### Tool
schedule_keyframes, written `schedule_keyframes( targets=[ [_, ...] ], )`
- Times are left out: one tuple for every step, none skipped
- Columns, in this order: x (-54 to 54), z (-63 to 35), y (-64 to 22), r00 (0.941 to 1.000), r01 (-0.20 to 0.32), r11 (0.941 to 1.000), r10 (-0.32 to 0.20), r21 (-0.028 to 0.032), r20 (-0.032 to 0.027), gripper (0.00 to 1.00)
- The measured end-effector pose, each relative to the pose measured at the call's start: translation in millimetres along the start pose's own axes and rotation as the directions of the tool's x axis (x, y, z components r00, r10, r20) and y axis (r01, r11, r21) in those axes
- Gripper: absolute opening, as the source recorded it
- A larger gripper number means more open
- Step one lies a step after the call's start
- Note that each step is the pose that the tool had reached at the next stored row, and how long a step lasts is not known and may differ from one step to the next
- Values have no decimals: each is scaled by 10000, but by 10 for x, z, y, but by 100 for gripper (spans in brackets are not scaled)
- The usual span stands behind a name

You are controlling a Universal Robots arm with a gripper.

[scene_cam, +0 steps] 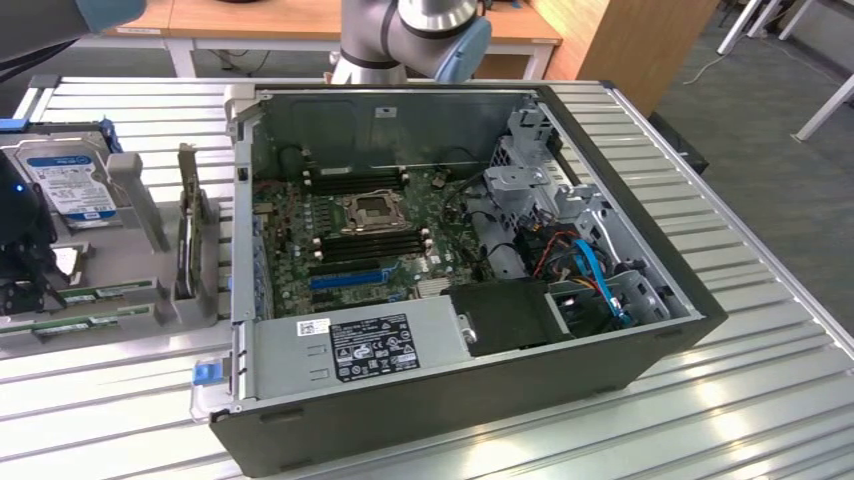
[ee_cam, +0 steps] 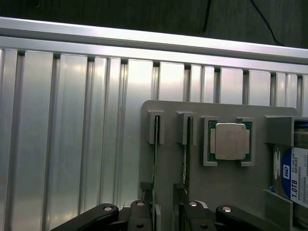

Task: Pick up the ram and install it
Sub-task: 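Pick up the ram and move it above insertion slot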

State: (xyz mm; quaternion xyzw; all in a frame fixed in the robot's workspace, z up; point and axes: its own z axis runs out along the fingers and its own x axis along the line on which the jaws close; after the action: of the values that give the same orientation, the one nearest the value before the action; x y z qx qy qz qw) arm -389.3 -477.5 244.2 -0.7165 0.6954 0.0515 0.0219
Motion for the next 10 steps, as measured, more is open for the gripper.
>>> schedule_keyframes(
  targets=[
    [0,0,0,10000,1,10000,-1,1,0,31],
    [0,0,0,10000,1,10000,-1,1,0,31],
    [1,1,0,10000,1,10000,-1,1,0,31],
    [2,6,0,10000,2,10000,-2,3,1,31],
    [3,15,-1,10000,2,10000,-2,7,0,31],
    [4,26,-1,10000,3,10000,-3,10,0,31],
    [7,50,-3,10000,4,10000,-4,16,-1,31],
    [8,64,-3,10000,5,10000,-5,18,0,31],
    [9,77,-4,10000,4,10000,-4,20,0,31],
    [10,89,-4,10000,3,10000,-3,20,-1,31]
  ],
)
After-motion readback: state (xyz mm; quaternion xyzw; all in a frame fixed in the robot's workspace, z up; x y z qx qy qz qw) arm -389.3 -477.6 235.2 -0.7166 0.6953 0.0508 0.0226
